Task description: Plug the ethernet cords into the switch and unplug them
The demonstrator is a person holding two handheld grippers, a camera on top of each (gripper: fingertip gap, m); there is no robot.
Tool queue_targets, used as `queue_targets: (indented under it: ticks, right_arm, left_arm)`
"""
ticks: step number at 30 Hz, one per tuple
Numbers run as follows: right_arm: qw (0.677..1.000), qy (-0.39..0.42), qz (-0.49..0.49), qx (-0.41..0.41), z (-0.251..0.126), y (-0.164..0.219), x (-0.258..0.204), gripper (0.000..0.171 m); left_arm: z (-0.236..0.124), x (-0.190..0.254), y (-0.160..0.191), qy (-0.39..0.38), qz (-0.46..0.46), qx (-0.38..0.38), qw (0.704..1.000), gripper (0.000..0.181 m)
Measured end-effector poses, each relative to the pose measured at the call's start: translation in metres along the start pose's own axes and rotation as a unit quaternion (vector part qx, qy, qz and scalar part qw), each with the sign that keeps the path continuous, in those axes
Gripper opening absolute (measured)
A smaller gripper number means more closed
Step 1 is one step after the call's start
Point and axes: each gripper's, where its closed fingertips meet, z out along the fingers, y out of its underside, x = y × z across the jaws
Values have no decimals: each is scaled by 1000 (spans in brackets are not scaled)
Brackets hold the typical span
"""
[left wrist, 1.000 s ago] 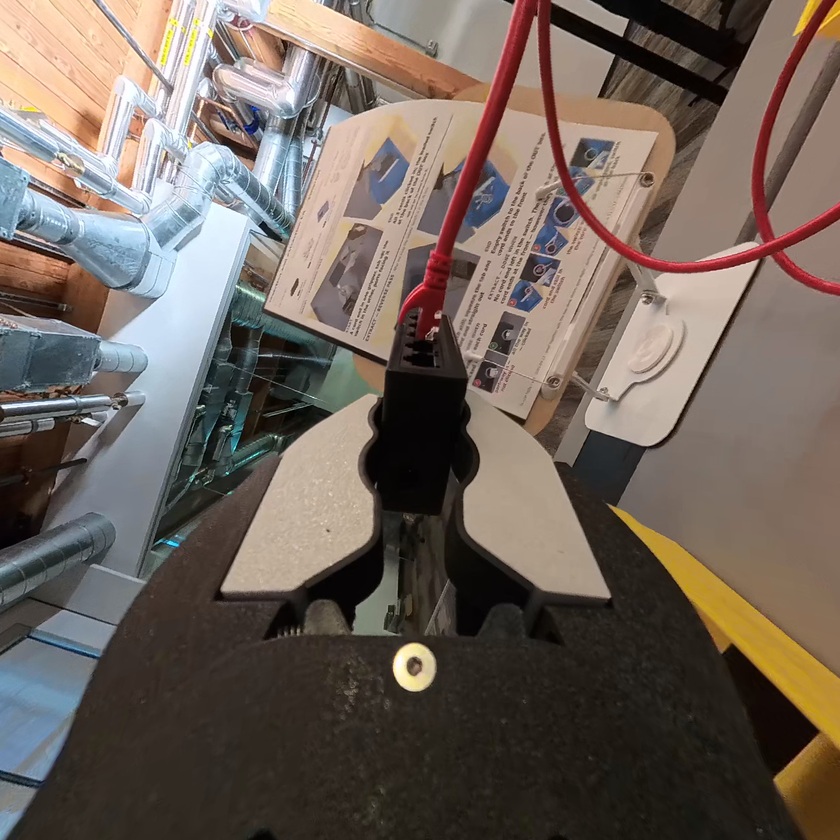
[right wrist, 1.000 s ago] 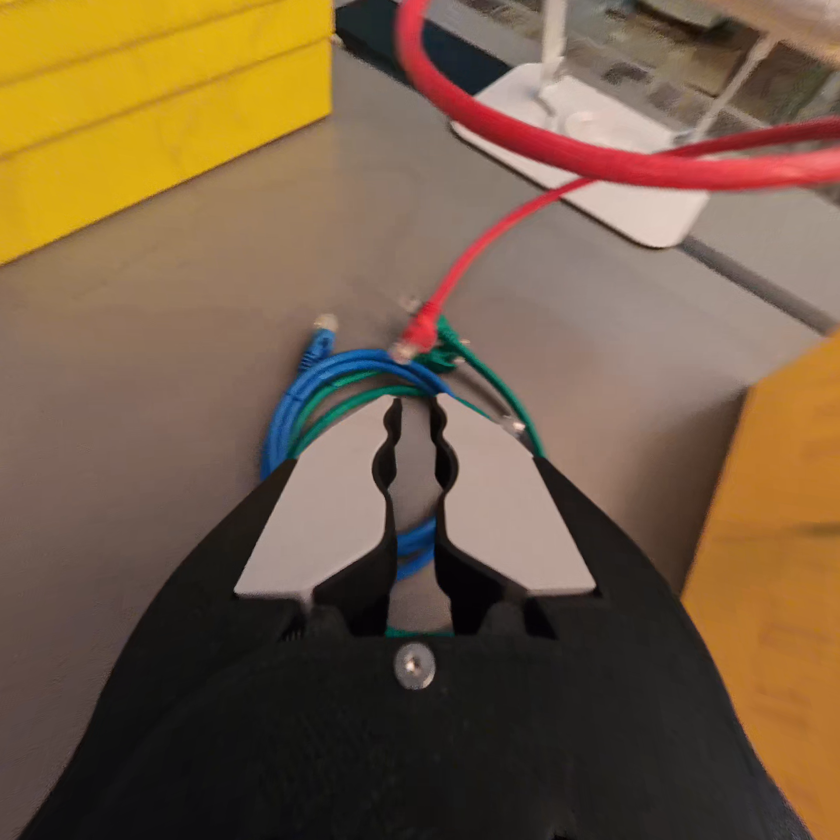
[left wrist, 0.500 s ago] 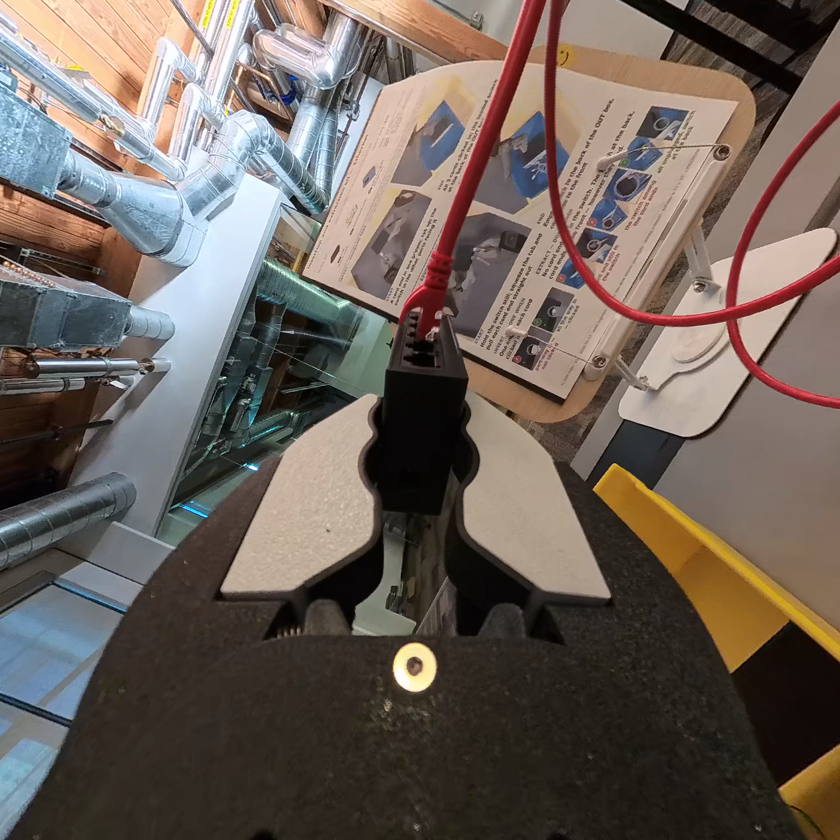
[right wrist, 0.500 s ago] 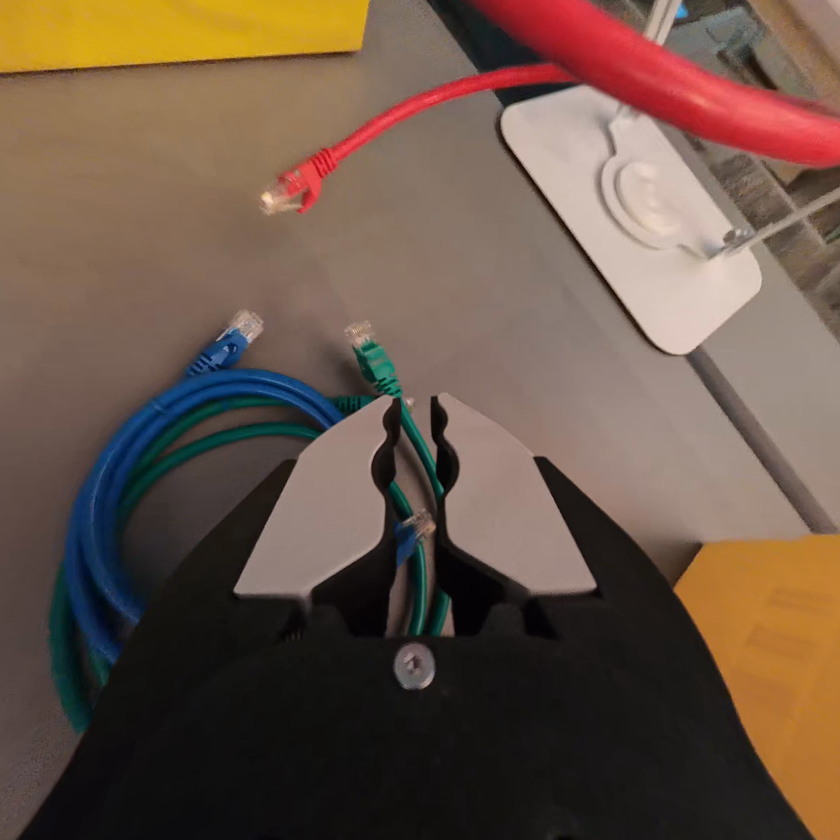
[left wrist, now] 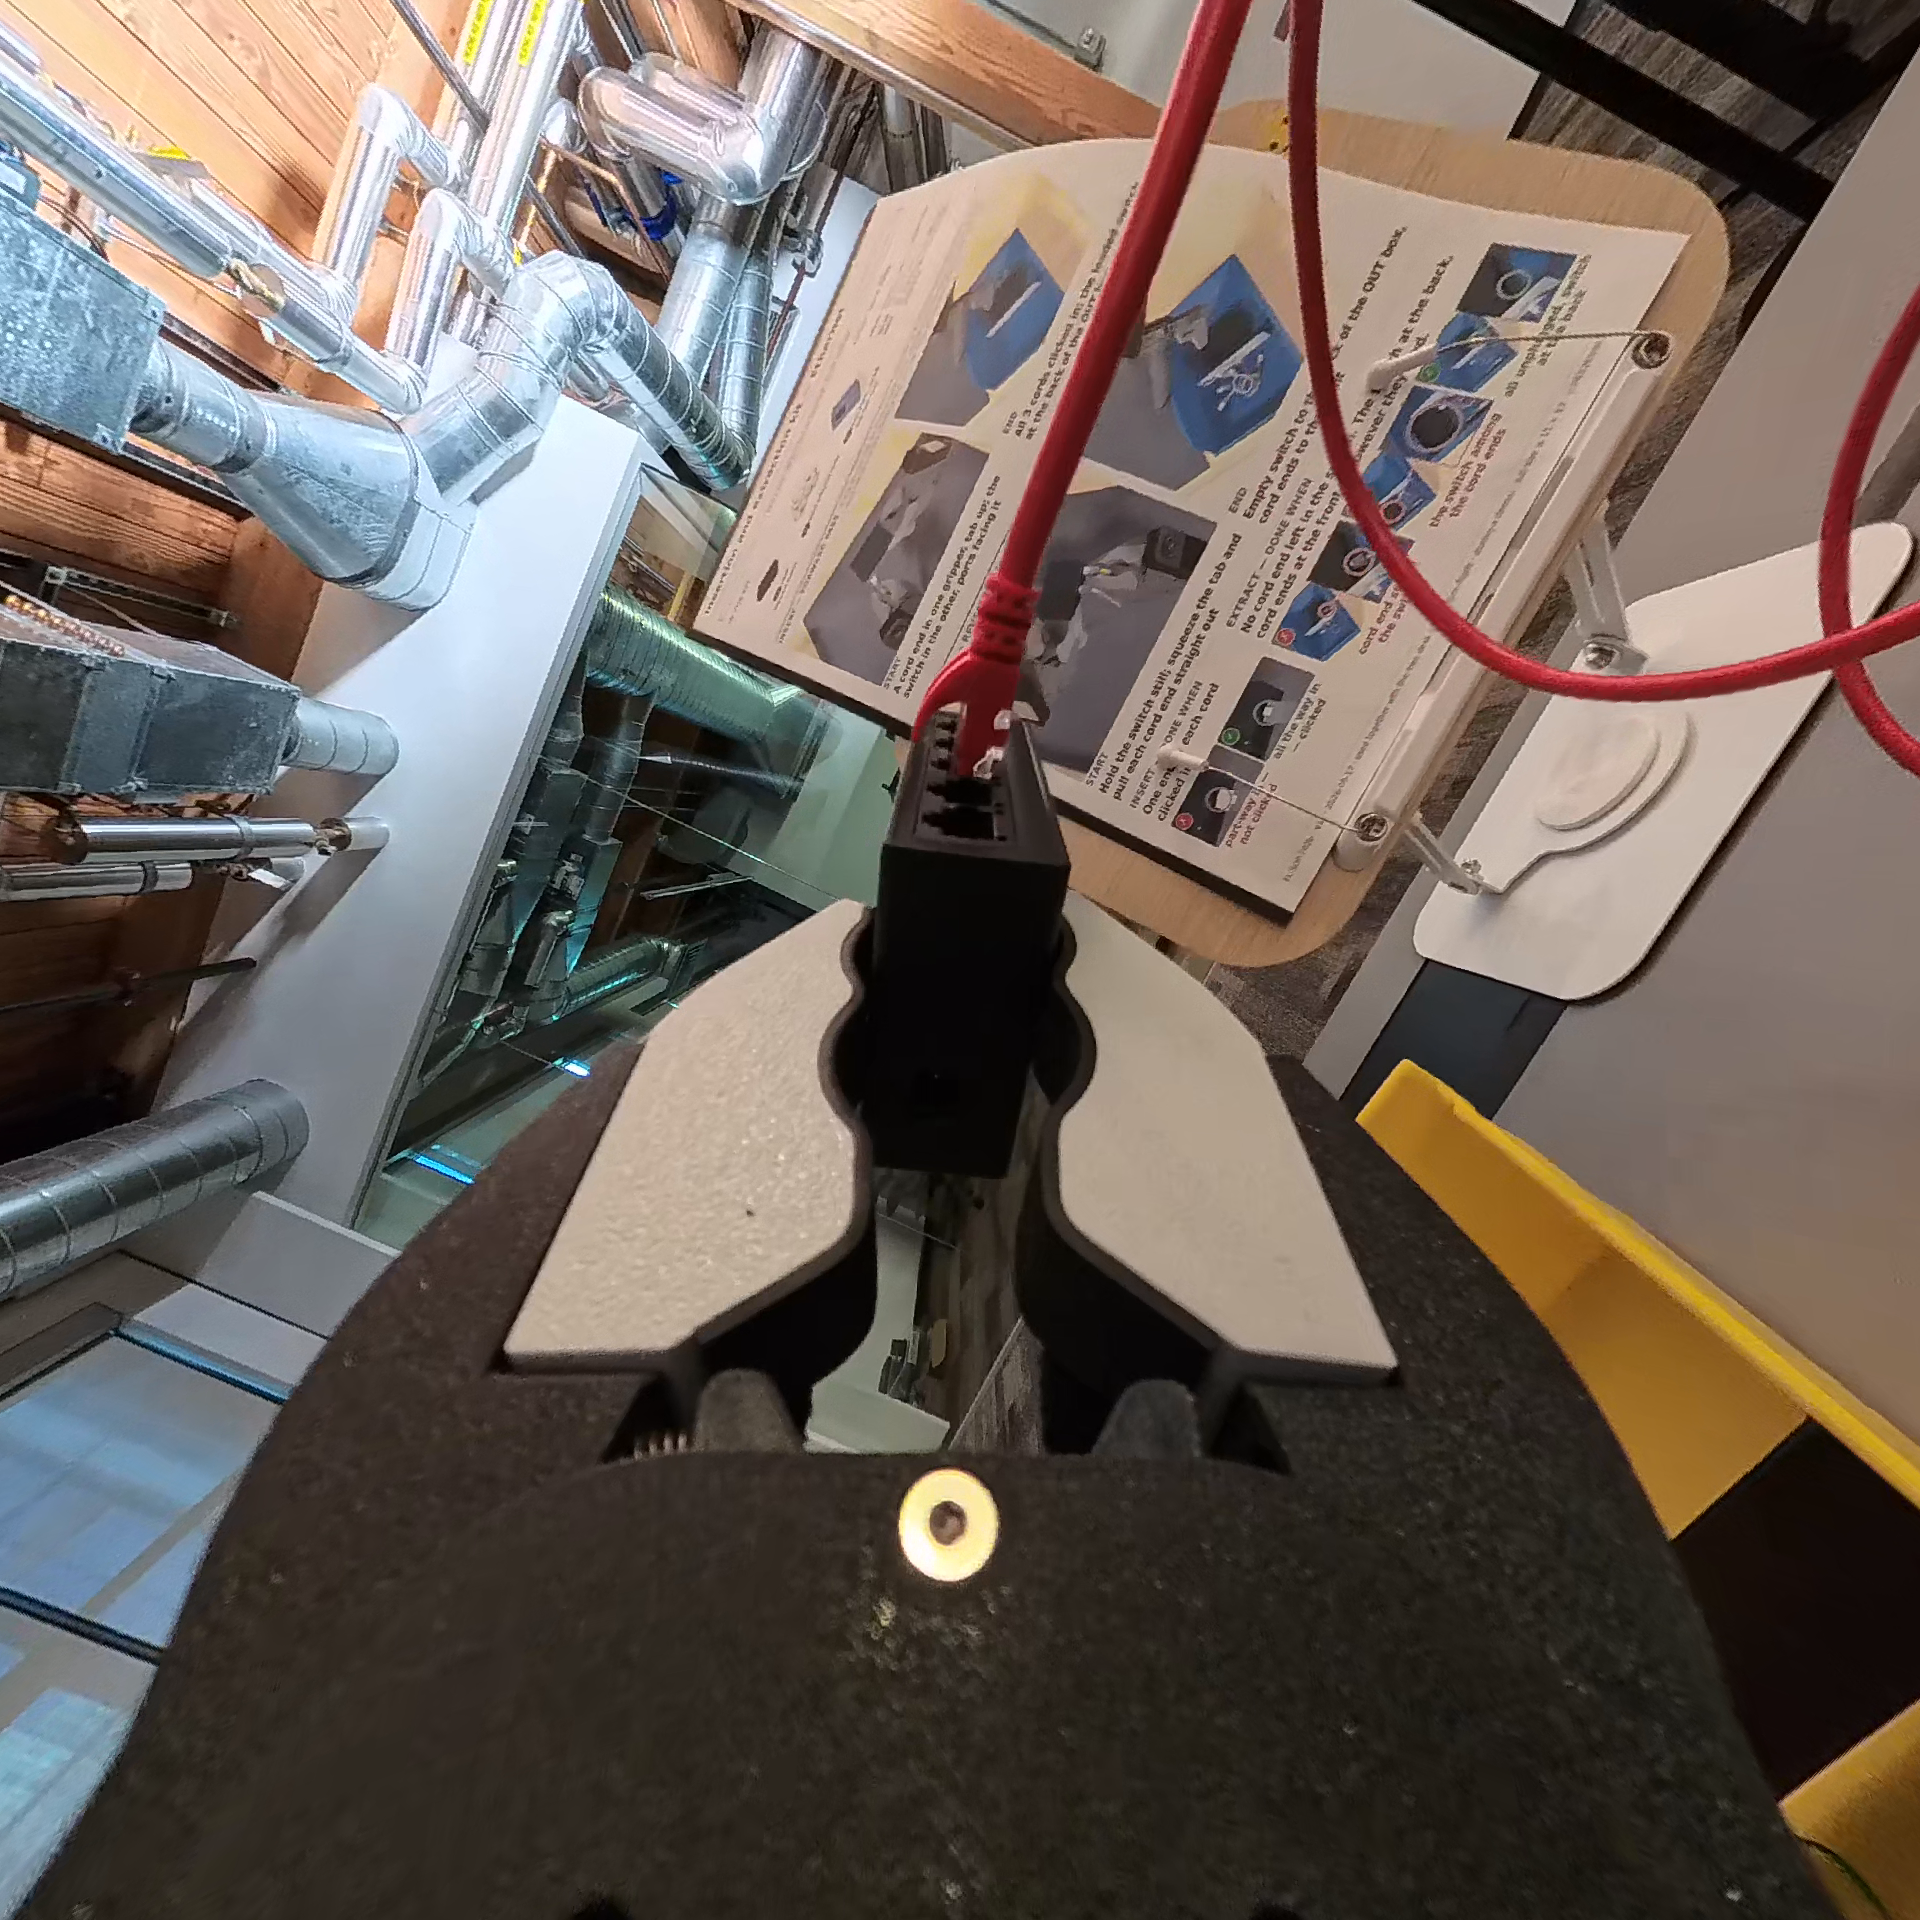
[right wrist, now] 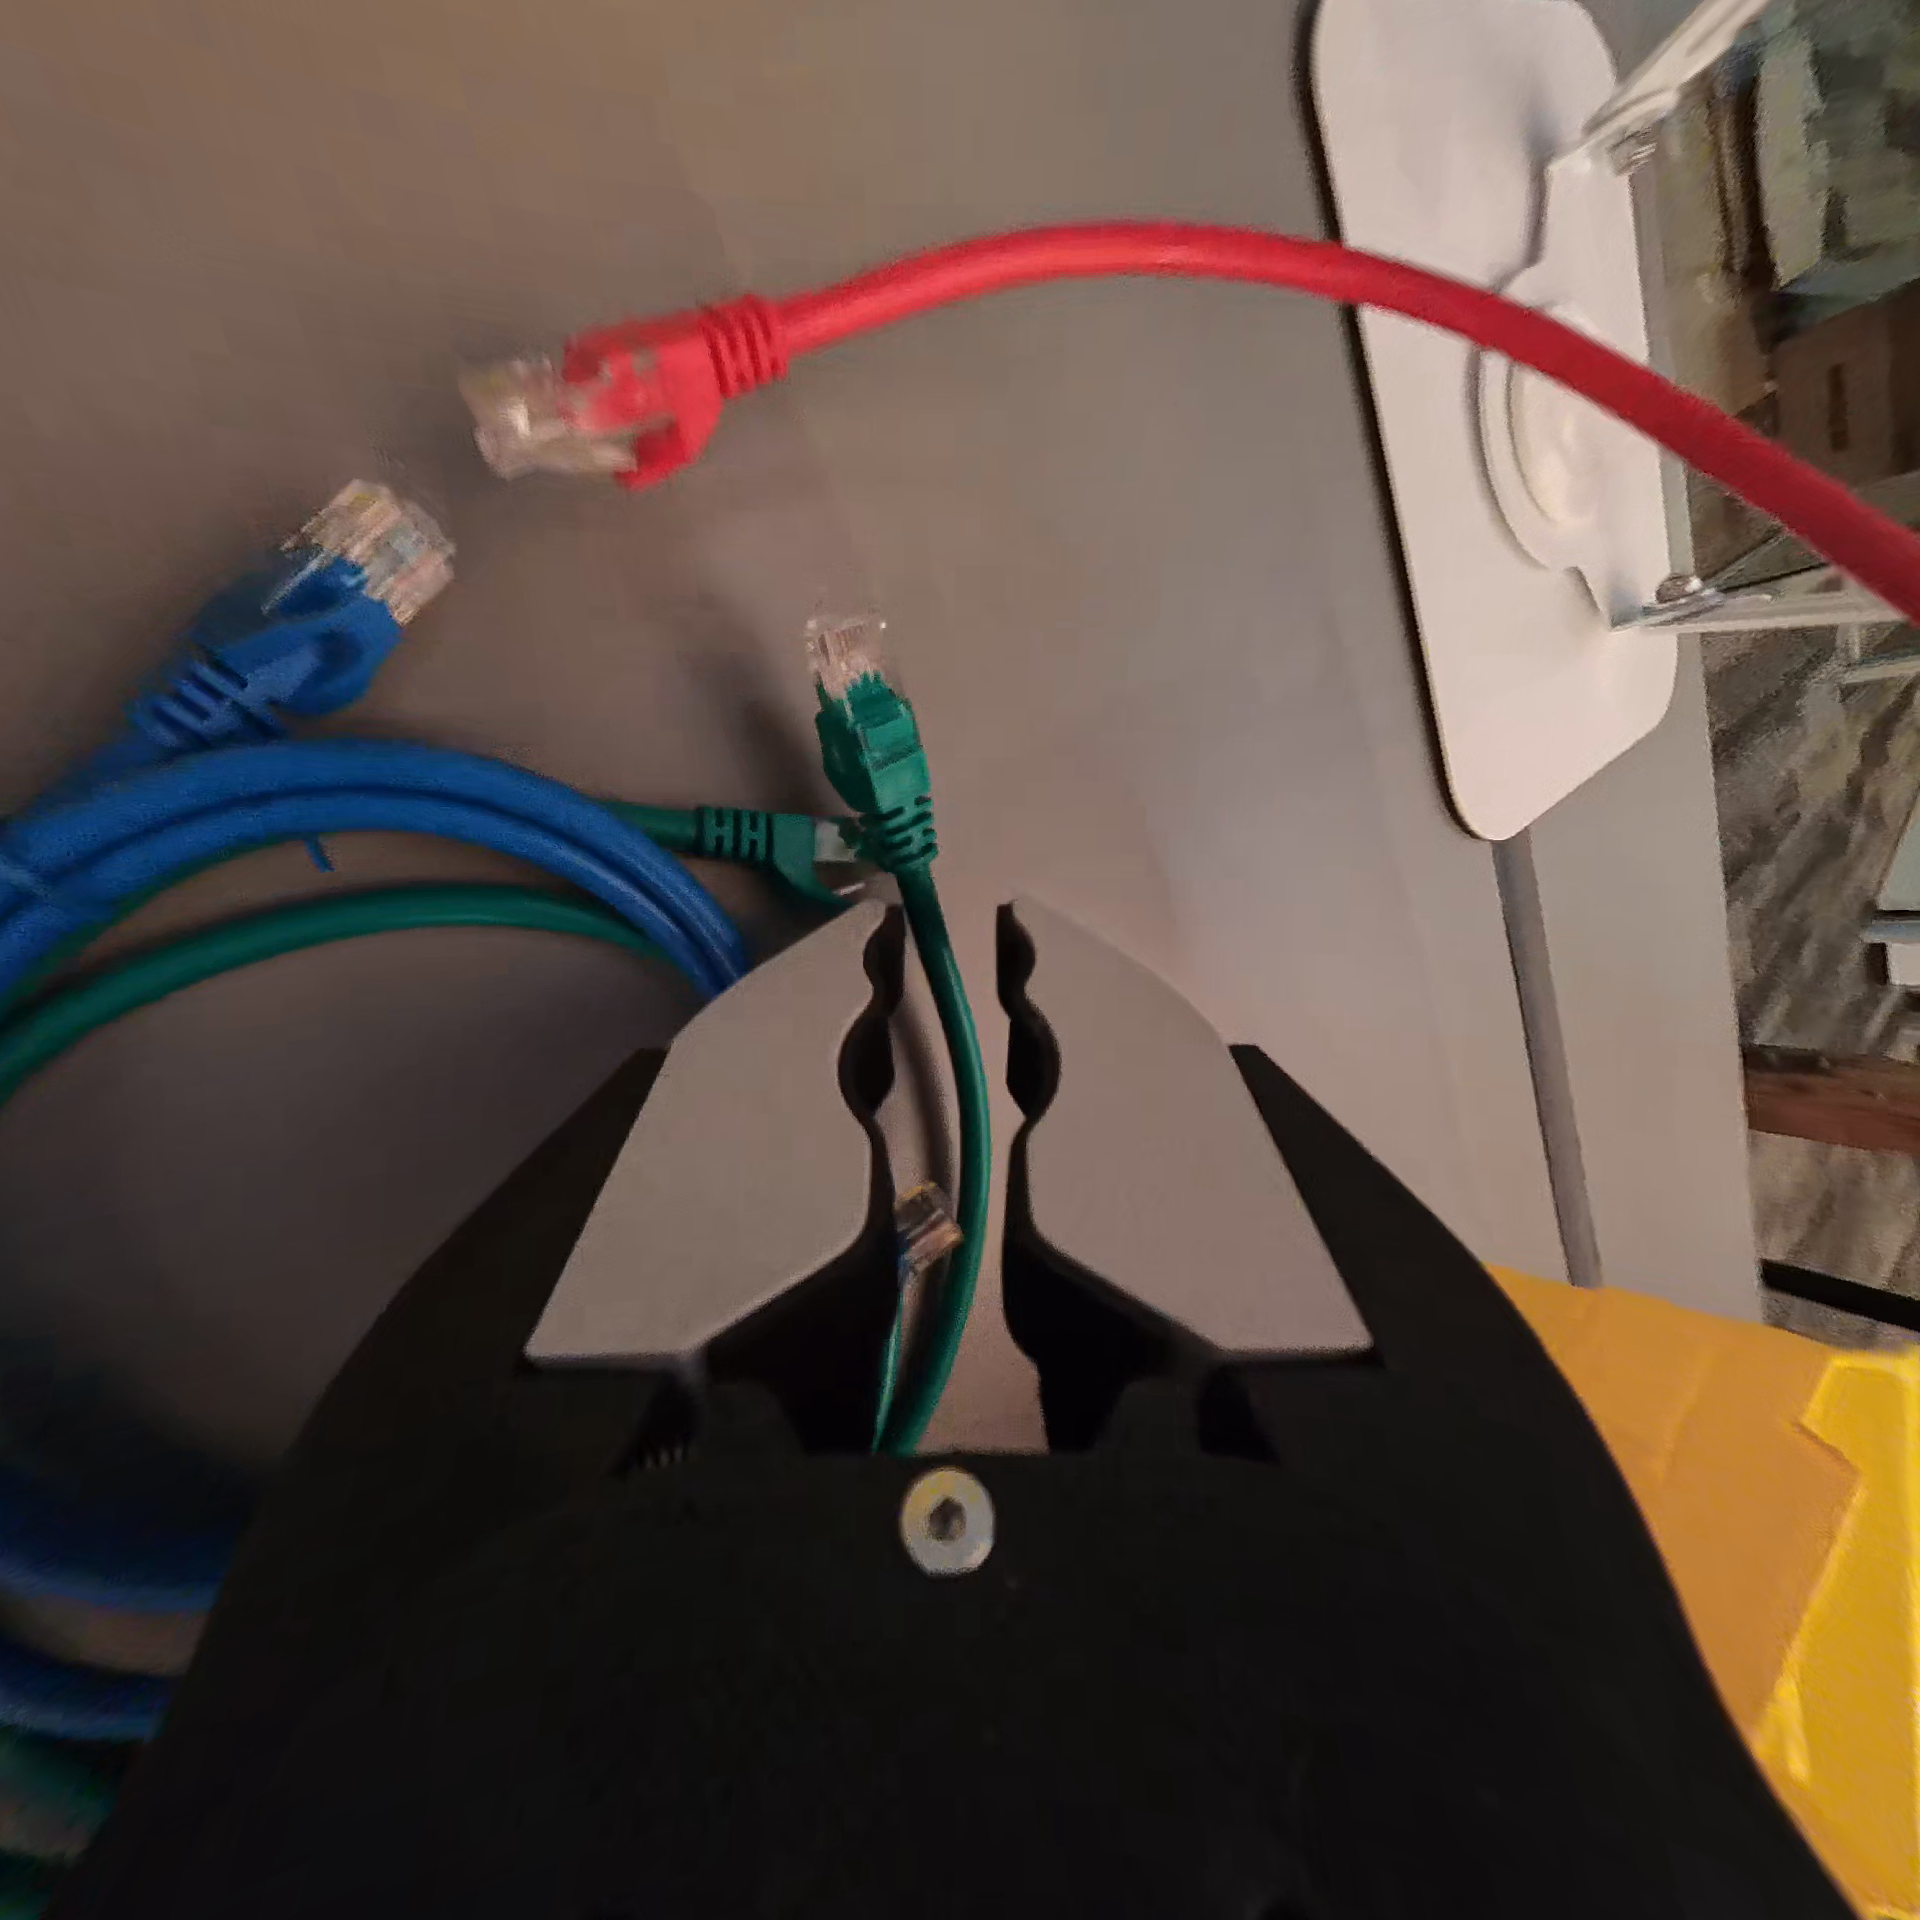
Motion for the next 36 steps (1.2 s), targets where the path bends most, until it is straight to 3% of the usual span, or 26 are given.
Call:
queue_targets:
  ticks: [5,8,12,16,21,27,31,33,36]
  right_arm:
    - [999,-20,-17,-23,9,1,-2,8]
    - [999,27,-38,14,-3,-9,10,7]
    - [983,132,-23,124,-74,-42,56,7]
    - [962,211,-25,171,-157,-65,104,7]
    - [939,244,-38,241,-249,-102,133,7]
    - [918,252,-21,307,-329,-135,160,7]
    - [919,159,29,360,-358,-148,160,7]
    - [921,6,77,382,-351,-149,135,6]
    - [886,-235,143,373,-320,-139,82,6]
  left_arm:
    - [-1,-3,1,-2,-6,1,1000,27]
    - [-2,-4,2,-4,-8,1,1000,27]
    - [-4,-13,9,-17,-19,-7,1000,27]
    - [-7,-21,11,-30,-30,-8,999,27]
    - [-11,-33,15,-49,-48,-14,998,27]
    - [-15,-41,19,-62,-54,-22,996,27]
    - [-15,-44,23,-67,-59,-30,996,27]
    - [-16,-45,24,-69,-64,-28,995,27]
    - [-19,-50,25,-74,-72,-25,994,27]
